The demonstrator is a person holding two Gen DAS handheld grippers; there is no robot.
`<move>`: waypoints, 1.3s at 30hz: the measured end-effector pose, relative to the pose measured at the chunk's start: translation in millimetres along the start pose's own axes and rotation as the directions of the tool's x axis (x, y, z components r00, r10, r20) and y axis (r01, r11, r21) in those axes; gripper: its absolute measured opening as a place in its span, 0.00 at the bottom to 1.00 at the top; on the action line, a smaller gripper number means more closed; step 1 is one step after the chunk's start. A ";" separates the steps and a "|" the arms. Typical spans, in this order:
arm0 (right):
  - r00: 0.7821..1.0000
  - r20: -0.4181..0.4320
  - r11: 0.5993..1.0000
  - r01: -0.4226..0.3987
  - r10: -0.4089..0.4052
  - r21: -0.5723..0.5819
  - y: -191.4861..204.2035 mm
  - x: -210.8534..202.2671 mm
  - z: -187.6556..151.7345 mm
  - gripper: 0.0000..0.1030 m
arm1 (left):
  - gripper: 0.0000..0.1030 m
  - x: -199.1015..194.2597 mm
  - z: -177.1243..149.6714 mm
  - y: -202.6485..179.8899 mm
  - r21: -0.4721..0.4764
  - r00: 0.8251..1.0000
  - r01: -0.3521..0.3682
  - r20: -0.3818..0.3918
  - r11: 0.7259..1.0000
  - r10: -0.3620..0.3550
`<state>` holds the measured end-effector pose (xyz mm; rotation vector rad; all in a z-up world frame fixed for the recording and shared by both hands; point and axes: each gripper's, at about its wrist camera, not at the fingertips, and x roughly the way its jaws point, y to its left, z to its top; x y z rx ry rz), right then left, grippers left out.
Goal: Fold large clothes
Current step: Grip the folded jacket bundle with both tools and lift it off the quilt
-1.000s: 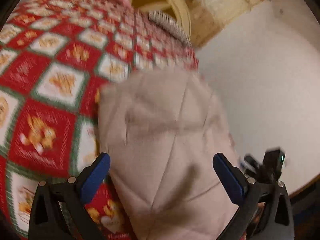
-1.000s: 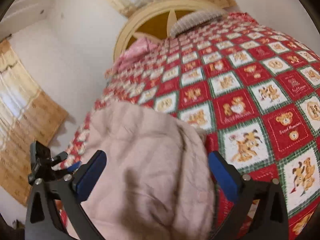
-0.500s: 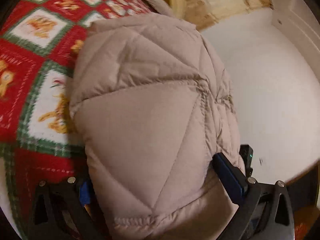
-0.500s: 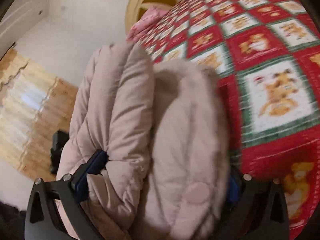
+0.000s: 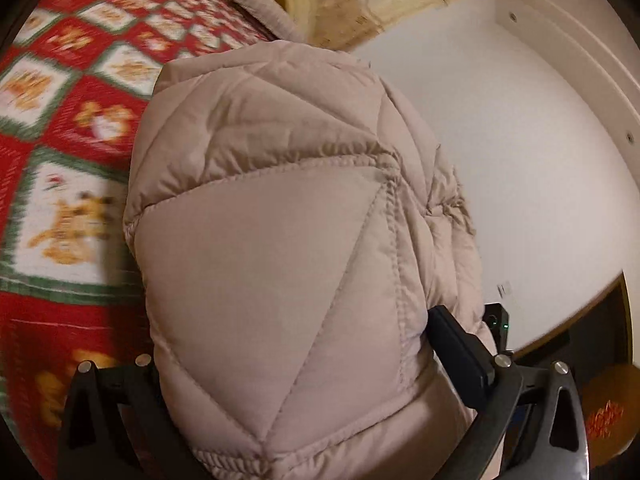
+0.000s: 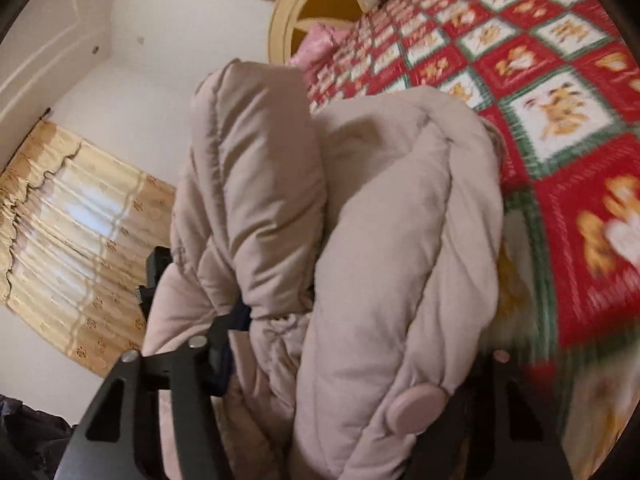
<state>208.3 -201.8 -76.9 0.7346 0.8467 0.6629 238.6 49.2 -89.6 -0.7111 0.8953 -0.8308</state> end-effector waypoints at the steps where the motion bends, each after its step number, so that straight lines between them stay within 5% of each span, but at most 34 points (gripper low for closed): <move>1: 1.000 0.024 1.000 0.002 -0.002 -0.001 4.1 -12.2 -3.4 0.57 | 0.99 8.4 -1.2 -14.6 0.022 1.000 0.016 -0.017 1.000 -0.016; 6: 0.986 0.160 0.999 0.041 -0.038 -0.018 24.0 -80.8 -18.8 0.54 | 0.99 56.4 -8.5 -77.4 0.105 0.990 0.106 -0.104 0.989 -0.095; 10: 0.958 0.269 0.994 0.107 -0.103 -0.001 27.9 -145.0 -31.0 0.54 | 0.99 105.9 -12.7 -128.1 0.145 0.966 0.198 -0.197 0.969 -0.168; 20: 0.805 0.511 0.952 0.280 -0.302 0.121 -7.9 -289.2 -52.0 0.54 | 0.99 279.5 -37.8 -259.1 0.261 0.885 0.354 -0.404 0.898 -0.231; 23: 0.755 0.535 0.925 0.306 -0.380 0.225 -50.8 -309.2 -56.1 0.54 | 0.99 329.3 -41.3 -267.2 0.304 0.895 0.299 -0.417 0.905 -0.155; 27: 0.727 0.501 0.873 0.300 -0.470 0.385 -114.3 -313.8 -73.5 0.54 | 0.99 386.8 -52.5 -263.7 0.404 0.908 0.117 -0.413 0.907 0.067; 30: 0.717 0.518 0.857 0.222 -0.467 0.466 -153.3 -312.9 -89.5 0.57 | 0.99 402.1 -42.7 -251.0 0.403 0.913 0.032 -0.385 0.915 0.138; 33: 0.709 0.527 0.846 0.189 -0.469 0.499 -165.4 -310.9 -94.3 0.59 | 0.99 416.8 -48.7 -248.9 0.439 0.911 -0.031 -0.358 0.898 0.206; 37: 0.699 0.493 0.829 0.267 -0.518 0.492 -144.2 -316.2 -93.4 0.60 | 0.99 424.4 -61.4 -252.5 0.524 0.914 -0.082 -0.300 0.848 0.274; 39: 0.661 0.483 0.802 0.338 -0.575 0.492 -125.4 -335.5 -99.8 0.60 | 0.99 410.4 -75.4 -243.4 0.558 0.913 -0.092 -0.284 0.825 0.294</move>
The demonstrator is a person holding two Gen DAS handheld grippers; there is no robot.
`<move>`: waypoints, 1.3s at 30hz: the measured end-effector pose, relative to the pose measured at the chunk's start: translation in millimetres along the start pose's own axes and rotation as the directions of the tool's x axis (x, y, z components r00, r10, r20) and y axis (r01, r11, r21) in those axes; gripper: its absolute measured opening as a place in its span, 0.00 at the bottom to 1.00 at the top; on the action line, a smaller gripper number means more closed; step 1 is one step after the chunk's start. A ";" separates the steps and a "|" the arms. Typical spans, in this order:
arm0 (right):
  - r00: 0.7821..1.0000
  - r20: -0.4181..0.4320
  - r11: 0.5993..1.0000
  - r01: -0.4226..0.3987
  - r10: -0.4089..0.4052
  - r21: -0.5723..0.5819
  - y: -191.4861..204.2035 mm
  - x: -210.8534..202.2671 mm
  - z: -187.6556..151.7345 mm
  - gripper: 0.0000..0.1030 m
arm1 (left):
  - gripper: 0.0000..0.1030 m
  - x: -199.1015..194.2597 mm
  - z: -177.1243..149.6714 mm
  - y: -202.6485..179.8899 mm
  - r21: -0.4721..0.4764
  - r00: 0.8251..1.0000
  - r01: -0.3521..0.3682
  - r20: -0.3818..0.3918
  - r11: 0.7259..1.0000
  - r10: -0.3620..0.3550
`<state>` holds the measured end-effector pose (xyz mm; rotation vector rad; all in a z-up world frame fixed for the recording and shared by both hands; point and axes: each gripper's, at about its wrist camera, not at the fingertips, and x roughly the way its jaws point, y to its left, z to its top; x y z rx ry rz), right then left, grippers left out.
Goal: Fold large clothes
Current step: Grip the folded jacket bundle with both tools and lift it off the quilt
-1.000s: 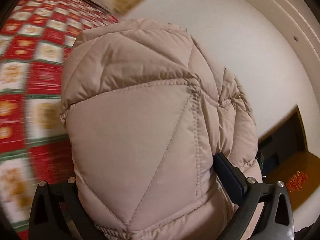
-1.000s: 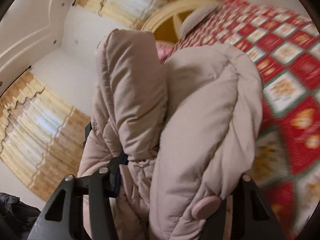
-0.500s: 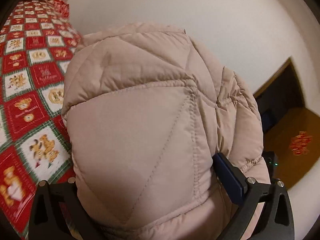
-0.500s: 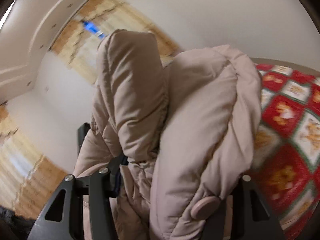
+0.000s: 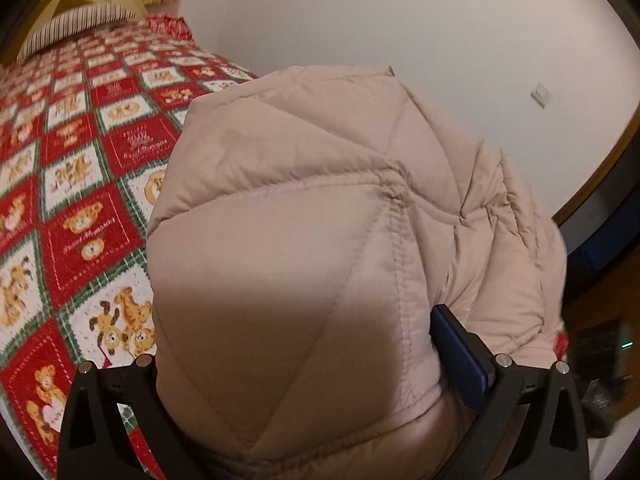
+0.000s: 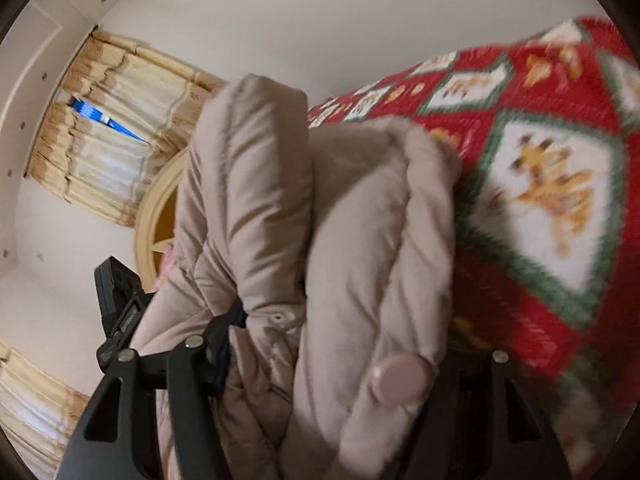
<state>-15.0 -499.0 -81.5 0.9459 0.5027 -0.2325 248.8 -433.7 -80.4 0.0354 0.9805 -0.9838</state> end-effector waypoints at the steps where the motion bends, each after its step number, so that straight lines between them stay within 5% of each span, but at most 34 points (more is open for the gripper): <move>1: 0.998 0.034 0.998 0.052 -0.050 -0.044 9.4 -10.9 -0.2 0.60 | 0.99 1.6 0.6 -3.6 0.023 1.000 -0.022 -0.001 0.999 0.022; 5: 0.958 0.198 0.917 0.259 -0.206 -0.304 69.7 -44.1 3.8 0.60 | 0.99 3.8 -4.5 -14.7 0.062 0.996 -0.092 0.001 0.994 0.092; 10: 0.892 0.264 0.776 0.451 -0.368 -0.442 103.6 -28.7 11.7 0.60 | 0.99 0.4 -10.2 -13.1 0.070 0.994 -0.113 0.005 0.991 0.113; 15: 0.911 0.221 0.862 0.403 -0.347 -0.309 77.4 -49.8 24.9 0.62 | 0.99 -6.2 -16.9 -18.6 0.085 0.994 -0.112 0.006 0.990 0.112; 18: 0.873 0.296 0.843 0.465 -0.387 -0.270 63.1 -80.0 27.7 0.65 | 0.99 -7.0 -17.8 -20.0 0.089 0.994 -0.114 0.012 0.990 0.113; 21: 0.881 0.346 0.807 0.448 -0.323 -0.385 90.3 -90.5 22.4 0.60 | 0.99 -7.3 -18.2 -20.5 0.089 0.993 -0.114 0.014 0.990 0.113; 24: 0.897 0.325 0.721 0.435 -0.298 -0.539 112.2 -59.8 18.8 0.52 | 0.99 -8.9 -16.9 -12.4 0.069 0.998 -0.062 0.001 0.996 0.062; 28: 0.947 0.181 0.787 0.321 -0.265 -0.527 85.3 0.7 32.2 0.38 | 0.99 -9.9 -13.3 14.6 -0.011 0.998 0.051 -0.025 0.999 -0.051; 30: 0.933 0.155 0.763 0.354 -0.324 -0.541 69.6 34.0 28.6 0.38 | 0.99 -11.7 -9.6 21.9 -0.046 0.997 0.068 -0.039 0.997 -0.070; 32: 0.934 0.154 0.783 0.354 -0.322 -0.512 58.3 45.0 26.4 0.38 | 0.99 -15.4 -0.5 28.7 -0.087 0.994 0.072 -0.074 0.994 -0.079; 36: 0.952 0.101 0.854 0.305 -0.290 -0.422 38.9 52.1 29.1 0.39 | 0.99 -35.2 20.8 27.1 -0.056 0.994 0.017 -0.108 0.998 -0.023; 39: 0.943 0.108 0.845 0.331 -0.316 -0.420 40.2 55.3 25.1 0.39 | 0.99 -69.4 32.4 12.3 0.028 0.999 -0.054 0.004 0.998 0.054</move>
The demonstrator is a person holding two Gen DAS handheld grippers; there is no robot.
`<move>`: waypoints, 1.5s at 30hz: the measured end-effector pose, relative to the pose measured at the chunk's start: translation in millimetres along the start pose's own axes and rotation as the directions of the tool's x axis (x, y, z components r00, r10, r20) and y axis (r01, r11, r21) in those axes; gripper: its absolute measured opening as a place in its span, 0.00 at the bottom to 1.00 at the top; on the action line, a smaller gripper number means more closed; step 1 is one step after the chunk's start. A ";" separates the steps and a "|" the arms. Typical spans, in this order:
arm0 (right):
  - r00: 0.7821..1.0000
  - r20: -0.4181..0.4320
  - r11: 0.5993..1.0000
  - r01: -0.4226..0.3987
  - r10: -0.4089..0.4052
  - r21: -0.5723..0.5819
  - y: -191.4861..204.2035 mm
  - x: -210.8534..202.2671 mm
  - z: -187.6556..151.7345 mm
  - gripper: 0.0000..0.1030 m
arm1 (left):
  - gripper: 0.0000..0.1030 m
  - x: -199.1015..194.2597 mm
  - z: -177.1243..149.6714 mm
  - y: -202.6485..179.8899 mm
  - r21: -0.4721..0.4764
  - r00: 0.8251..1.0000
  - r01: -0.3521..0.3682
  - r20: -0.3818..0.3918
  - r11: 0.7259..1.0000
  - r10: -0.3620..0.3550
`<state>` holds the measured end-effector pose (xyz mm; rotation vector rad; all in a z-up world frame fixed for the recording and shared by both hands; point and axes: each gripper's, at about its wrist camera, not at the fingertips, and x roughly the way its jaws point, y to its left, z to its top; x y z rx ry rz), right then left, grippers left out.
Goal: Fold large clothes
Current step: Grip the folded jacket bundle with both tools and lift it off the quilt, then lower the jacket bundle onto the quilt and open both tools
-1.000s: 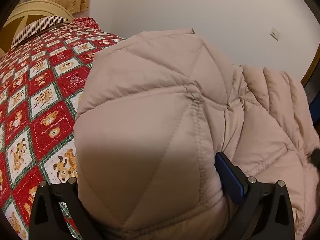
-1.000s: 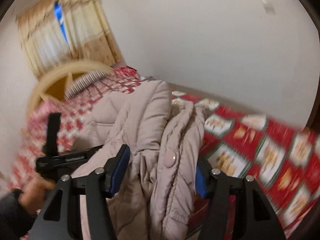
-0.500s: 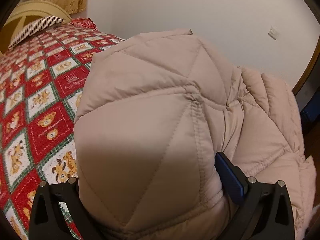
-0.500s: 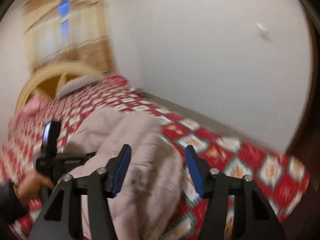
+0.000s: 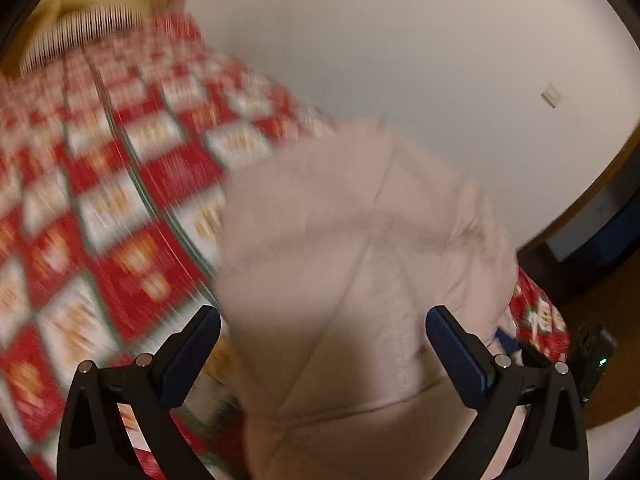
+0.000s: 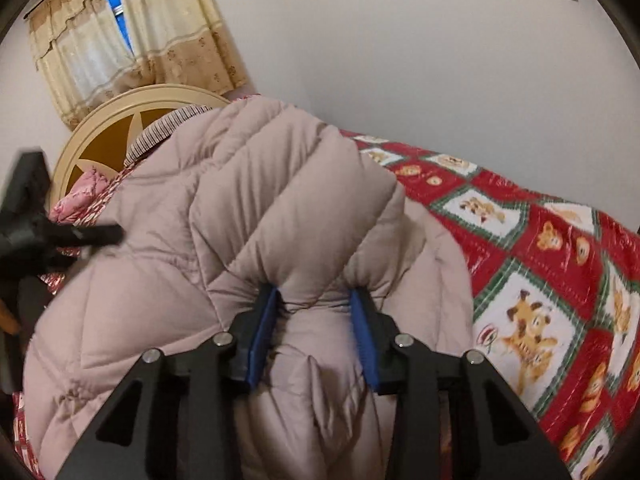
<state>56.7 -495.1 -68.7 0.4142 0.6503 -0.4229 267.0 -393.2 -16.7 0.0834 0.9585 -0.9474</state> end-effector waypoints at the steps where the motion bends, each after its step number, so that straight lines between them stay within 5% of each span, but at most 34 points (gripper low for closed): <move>1: 1.000 -0.001 1.000 0.012 -0.012 -0.009 5.2 1.4 0.1 0.39 | 0.99 -18.5 5.0 -10.8 0.032 0.998 -0.012 0.057 0.999 0.010; 4: 0.999 -0.006 0.999 0.039 -0.039 -0.029 15.5 -4.8 3.0 0.39 | 0.99 -36.9 3.4 -49.2 0.136 0.994 -0.048 0.102 0.990 0.034; 8: 0.999 -0.010 0.999 0.038 -0.038 -0.010 16.1 -6.3 1.3 0.39 | 0.99 -9.1 -30.8 -94.9 0.265 0.997 -0.074 0.055 0.962 0.061; 10: 0.999 -0.015 0.999 0.047 -0.047 -0.011 17.6 -4.9 0.3 0.39 | 0.99 14.3 -50.6 -96.1 0.273 0.993 -0.114 0.021 0.955 0.112; 18: 0.996 -0.033 0.996 0.077 -0.078 -0.033 23.4 2.1 1.4 0.39 | 0.99 38.8 -77.9 -91.3 0.316 0.968 -0.242 0.144 0.917 0.206; 23: 0.992 -0.024 0.990 0.125 -0.127 -0.069 30.3 -4.1 1.2 0.41 | 0.99 28.1 -76.3 -92.5 0.299 0.969 -0.246 0.081 0.922 0.232; 27: 0.983 -0.050 0.984 0.174 -0.176 -0.030 26.6 -23.0 -0.2 0.65 | 0.99 -0.9 -88.6 -98.9 0.282 0.963 -0.269 0.082 0.921 0.256; 31: 0.991 -0.063 0.990 0.119 -0.114 0.077 21.9 -66.9 -10.7 0.72 | 0.99 -32.5 -109.6 -98.6 0.217 0.955 -0.294 0.103 0.931 0.278; 37: 0.990 -0.052 0.991 0.130 -0.129 0.016 45.7 -125.1 -50.2 0.91 | 0.99 -62.2 -139.8 -99.6 0.205 0.952 -0.307 0.087 0.929 0.295; 45: 0.984 -0.090 0.986 0.160 -0.157 0.035 53.8 -182.2 -91.1 0.93 | 0.99 -93.6 -195.2 -99.7 0.253 0.932 -0.358 0.031 0.899 0.362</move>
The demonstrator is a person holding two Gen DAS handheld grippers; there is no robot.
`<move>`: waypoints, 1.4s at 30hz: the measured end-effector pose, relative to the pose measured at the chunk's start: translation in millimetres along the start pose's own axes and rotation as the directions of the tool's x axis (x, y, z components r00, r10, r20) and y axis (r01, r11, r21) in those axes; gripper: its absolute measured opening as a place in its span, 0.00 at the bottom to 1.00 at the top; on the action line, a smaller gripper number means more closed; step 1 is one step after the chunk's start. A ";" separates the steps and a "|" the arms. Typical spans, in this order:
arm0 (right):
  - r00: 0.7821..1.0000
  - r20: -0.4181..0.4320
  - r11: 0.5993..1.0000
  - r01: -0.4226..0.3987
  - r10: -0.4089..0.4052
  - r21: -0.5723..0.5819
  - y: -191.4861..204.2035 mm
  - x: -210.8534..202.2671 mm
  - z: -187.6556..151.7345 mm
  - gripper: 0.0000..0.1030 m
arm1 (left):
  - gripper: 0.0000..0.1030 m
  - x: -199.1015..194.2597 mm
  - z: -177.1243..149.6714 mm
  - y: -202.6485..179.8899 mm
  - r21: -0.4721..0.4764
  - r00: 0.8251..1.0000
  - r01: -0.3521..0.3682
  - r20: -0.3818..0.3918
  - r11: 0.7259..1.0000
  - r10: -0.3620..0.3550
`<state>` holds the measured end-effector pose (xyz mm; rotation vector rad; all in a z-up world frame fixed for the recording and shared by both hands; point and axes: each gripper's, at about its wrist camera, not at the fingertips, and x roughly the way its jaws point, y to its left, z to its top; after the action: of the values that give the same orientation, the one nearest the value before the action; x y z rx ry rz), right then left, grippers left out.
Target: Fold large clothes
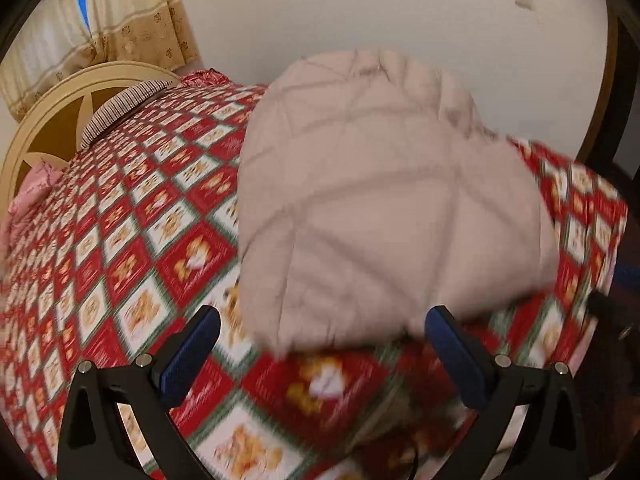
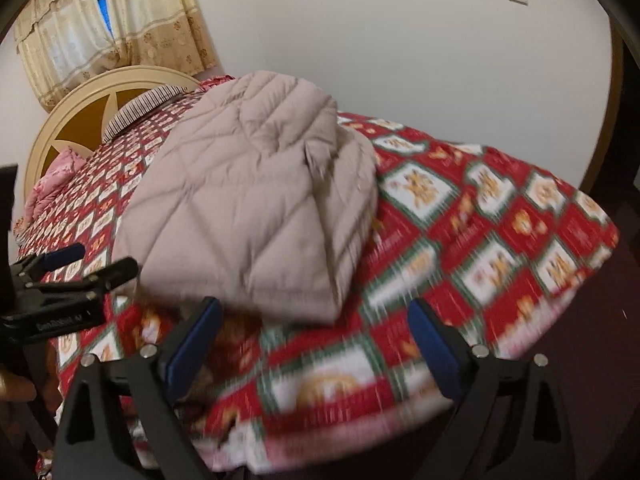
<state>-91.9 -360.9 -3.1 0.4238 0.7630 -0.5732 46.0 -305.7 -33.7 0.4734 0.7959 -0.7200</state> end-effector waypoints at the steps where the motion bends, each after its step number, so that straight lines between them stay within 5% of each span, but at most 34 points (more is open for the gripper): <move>1: 1.000 0.006 1.000 0.004 -0.004 0.001 0.8 -3.7 -0.3 0.93 | 0.99 -2.7 -5.5 -0.6 0.004 1.000 -0.015 -0.005 1.000 0.015; 4: 0.999 0.048 1.000 0.020 -0.020 -0.015 9.4 -24.0 -3.1 0.93 | 0.99 -12.0 -20.0 -1.6 0.016 0.994 -0.104 -0.044 0.994 0.105; 7: 0.994 0.109 0.998 0.029 -0.024 -0.052 23.4 -40.0 0.9 0.97 | 0.99 -31.9 -26.1 -1.0 0.016 0.987 -0.157 0.019 0.987 0.157; 13: 0.984 0.175 0.990 0.060 -0.037 -0.126 48.1 -55.9 -2.4 0.98 | 0.99 -64.8 -23.9 11.7 -0.064 0.987 -0.128 0.084 0.990 0.133; 18: 0.979 0.199 0.990 0.064 -0.037 -0.129 53.2 -67.6 -3.2 0.98 | 0.99 -83.5 -21.6 13.1 -0.070 0.976 -0.171 0.124 0.983 0.179; 32: 0.947 0.321 0.984 0.083 -0.029 -0.155 65.1 -120.8 2.4 1.00 | 0.99 -108.9 -23.7 10.8 -0.093 0.982 -0.172 0.063 0.981 0.178; 37: 0.925 0.380 0.989 0.060 -0.004 -0.135 61.0 -133.3 3.7 1.00 | 0.99 -130.5 -17.0 11.0 -0.087 0.961 -0.216 0.158 0.972 0.228; 42: 0.893 0.450 0.993 0.041 0.013 -0.109 58.2 -143.0 7.2 1.00 | 0.99 -155.2 2.1 20.9 -0.085 0.949 -0.163 0.258 0.983 0.180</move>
<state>-135.5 -273.4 116.6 0.1644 0.3484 -0.6090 -13.3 -231.3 90.7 0.3745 0.5176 -0.5797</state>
